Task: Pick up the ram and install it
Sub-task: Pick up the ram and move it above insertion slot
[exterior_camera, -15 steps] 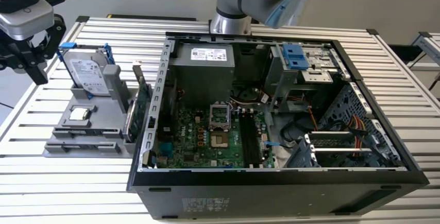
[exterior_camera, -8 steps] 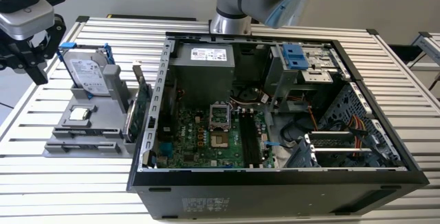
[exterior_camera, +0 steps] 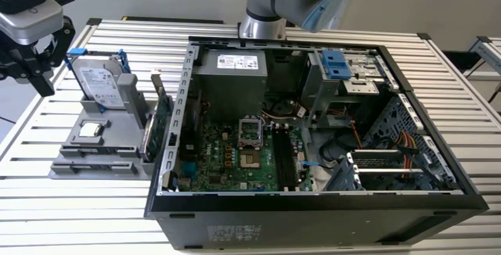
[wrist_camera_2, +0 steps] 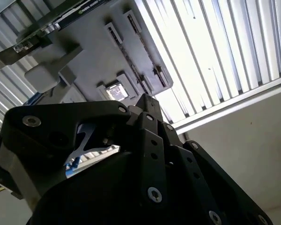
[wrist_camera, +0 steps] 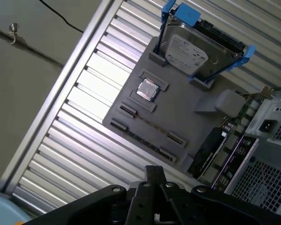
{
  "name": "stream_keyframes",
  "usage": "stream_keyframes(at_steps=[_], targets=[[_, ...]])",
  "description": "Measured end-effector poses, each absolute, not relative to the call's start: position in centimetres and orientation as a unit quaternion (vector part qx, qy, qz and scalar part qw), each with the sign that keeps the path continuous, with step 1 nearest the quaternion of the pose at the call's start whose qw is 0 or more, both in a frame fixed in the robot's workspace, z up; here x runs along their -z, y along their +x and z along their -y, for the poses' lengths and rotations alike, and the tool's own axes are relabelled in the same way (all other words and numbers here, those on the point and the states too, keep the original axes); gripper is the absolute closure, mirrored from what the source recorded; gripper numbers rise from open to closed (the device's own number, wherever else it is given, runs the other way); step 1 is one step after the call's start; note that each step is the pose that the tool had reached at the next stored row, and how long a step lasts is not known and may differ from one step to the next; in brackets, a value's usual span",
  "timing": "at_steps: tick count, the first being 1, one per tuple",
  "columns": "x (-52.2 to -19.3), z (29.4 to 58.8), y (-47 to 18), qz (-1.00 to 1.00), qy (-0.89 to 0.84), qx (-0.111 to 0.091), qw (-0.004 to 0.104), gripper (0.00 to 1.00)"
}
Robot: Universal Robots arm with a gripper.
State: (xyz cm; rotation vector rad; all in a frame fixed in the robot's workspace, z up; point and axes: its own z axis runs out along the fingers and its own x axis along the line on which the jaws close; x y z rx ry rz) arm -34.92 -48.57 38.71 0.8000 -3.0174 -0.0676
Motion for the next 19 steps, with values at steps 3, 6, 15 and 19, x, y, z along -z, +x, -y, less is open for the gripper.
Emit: stream_keyframes(at_steps=[3,6,15,19], targets=[[-38.71,48.57,-34.92,0.965,0.26,0.022,0.01,1.0],[-38.71,48.57,-34.92,0.964,0.264,0.022,0.01,1.0],[-38.71,48.57,-34.92,0.96,0.279,0.021,0.01,1.0],[-38.71,48.57,-34.92,0.958,0.286,0.021,0.01,1.0]])
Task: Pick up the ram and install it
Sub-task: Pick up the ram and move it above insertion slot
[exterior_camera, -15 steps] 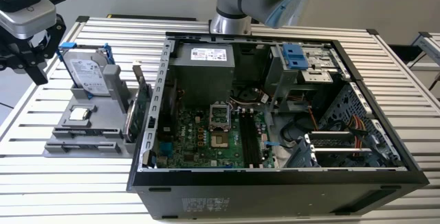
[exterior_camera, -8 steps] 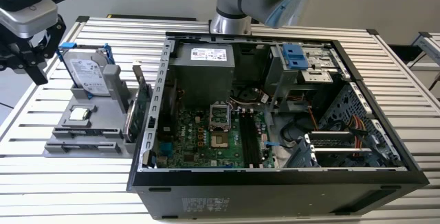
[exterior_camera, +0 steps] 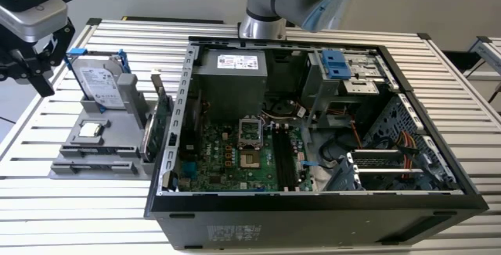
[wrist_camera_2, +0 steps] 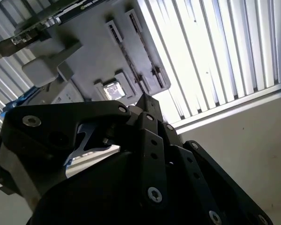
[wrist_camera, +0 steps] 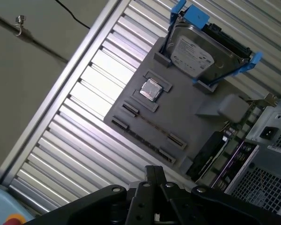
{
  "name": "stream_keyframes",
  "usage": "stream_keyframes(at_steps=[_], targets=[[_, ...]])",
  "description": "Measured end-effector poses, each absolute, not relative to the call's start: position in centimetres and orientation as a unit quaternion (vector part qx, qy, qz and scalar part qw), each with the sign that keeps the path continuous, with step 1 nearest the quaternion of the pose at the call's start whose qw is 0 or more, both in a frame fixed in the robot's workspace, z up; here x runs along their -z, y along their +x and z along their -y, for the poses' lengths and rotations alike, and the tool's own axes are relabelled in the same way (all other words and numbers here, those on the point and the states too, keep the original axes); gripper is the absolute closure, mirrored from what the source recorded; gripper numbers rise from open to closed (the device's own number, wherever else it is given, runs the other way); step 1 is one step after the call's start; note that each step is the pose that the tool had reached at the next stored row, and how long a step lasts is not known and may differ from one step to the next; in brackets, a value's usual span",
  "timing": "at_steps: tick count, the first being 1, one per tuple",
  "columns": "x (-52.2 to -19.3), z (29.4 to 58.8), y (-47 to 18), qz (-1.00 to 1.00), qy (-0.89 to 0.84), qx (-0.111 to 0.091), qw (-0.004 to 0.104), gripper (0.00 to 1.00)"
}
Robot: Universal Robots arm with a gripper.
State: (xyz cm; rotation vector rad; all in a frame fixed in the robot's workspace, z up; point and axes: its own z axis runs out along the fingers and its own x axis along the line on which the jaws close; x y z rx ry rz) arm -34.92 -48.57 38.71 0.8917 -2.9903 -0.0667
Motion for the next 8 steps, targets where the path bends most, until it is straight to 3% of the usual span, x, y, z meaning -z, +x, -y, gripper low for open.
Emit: stream_keyframes(at_steps=[8], targets=[[-38.71,48.57,-34.92,0.954,0.299,0.021,0.011,1.0]])
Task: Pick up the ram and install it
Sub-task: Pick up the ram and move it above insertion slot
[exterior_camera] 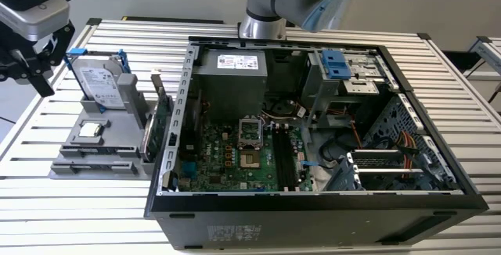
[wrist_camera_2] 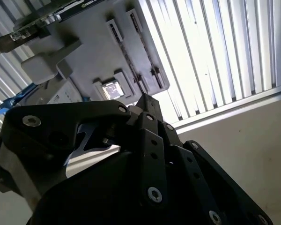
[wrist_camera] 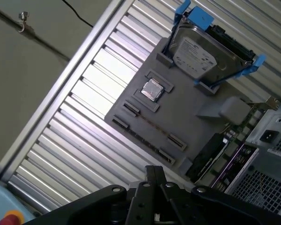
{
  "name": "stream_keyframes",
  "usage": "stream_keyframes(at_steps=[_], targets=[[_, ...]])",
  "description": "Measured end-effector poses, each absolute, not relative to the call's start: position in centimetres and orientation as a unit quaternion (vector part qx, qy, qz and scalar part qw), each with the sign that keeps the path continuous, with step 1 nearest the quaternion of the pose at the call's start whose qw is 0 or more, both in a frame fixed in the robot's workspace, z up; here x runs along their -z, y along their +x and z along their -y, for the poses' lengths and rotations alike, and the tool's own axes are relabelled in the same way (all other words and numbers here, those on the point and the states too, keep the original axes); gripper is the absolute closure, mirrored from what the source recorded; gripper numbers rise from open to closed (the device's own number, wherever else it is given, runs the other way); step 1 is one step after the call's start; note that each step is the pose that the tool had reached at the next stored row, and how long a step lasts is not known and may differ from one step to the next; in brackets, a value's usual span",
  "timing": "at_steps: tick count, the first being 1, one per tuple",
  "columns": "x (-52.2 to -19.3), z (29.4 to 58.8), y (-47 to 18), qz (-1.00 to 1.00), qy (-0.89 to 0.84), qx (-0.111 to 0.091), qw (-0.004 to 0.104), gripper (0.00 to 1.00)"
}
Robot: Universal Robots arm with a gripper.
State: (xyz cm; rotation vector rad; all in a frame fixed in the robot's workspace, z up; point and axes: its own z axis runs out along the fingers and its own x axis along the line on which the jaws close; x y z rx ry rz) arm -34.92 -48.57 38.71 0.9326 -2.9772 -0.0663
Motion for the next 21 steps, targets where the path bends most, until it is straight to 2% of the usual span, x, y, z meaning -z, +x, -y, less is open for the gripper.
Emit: stream_keyframes(at_steps=[21], targets=[[-38.71,48.57,-34.92,0.942,0.334,0.021,0.011,1.0]])
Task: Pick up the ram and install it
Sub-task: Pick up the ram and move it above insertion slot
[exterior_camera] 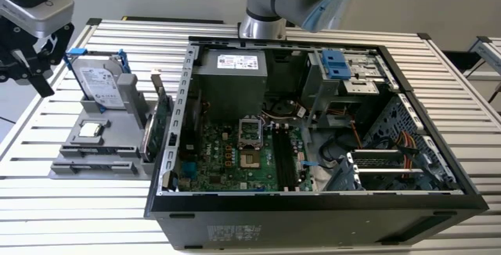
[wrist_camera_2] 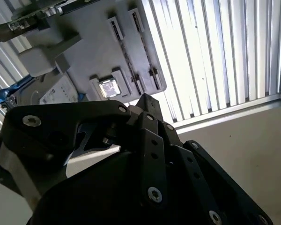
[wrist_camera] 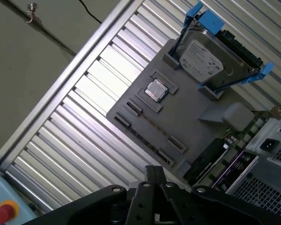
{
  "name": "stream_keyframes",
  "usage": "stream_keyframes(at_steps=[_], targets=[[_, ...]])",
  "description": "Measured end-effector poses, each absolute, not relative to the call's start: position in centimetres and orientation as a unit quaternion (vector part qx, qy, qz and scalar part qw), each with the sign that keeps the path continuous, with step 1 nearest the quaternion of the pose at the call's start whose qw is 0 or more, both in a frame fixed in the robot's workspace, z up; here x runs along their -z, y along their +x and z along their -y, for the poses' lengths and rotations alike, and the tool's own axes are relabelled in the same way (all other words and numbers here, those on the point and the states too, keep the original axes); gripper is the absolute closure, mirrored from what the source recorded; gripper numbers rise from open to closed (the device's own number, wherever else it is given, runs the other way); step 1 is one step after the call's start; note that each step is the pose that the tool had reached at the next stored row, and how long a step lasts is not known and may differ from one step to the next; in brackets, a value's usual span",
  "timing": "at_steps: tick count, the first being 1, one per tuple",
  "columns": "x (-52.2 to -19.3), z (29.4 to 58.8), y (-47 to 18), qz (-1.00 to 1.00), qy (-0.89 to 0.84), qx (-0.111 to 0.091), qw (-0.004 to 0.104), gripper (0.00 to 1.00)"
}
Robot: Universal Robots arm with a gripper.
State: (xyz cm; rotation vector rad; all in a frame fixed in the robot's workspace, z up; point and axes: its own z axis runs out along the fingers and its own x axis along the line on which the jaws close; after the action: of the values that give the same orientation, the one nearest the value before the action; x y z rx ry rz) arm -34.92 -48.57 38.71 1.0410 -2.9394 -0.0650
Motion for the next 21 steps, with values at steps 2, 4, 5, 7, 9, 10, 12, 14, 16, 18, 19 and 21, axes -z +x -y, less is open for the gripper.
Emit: stream_keyframes(at_steps=[2,4,5,7,9,10,12,14,16,18,19,21], targets=[[-38.71,48.57,-34.92,0.941,0.337,0.021,0.011,1.0],[-38.71,48.57,-34.92,0.94,0.34,0.021,0.011,1.0],[-38.71,48.57,-34.92,0.94,0.342,0.021,0.011,1.0],[-38.71,48.57,-34.92,0.938,0.345,0.021,0.012,1.0],[-38.71,48.57,-34.92,0.937,0.348,0.021,0.012,1.0],[-38.71,48.57,-34.92,0.936,0.35,0.021,0.012,1.0],[-38.71,48.56,-34.94,0.934,0.356,0.021,0.012,1.0],[-38.71,48.56,-34.93,0.931,0.363,0.02,0.012,1.0],[-38.71,48.56,-34.92,0.928,0.372,0.02,0.012,1.0],[-38.71,48.56,-34.91,0.923,0.383,0.02,0.012,1.0],[-38.71,48.55,-34.91,0.921,0.388,0.02,0.012,1.0],[-38.71,48.47,-34.92,0.918,0.397,0.02,0.013,1.0]])
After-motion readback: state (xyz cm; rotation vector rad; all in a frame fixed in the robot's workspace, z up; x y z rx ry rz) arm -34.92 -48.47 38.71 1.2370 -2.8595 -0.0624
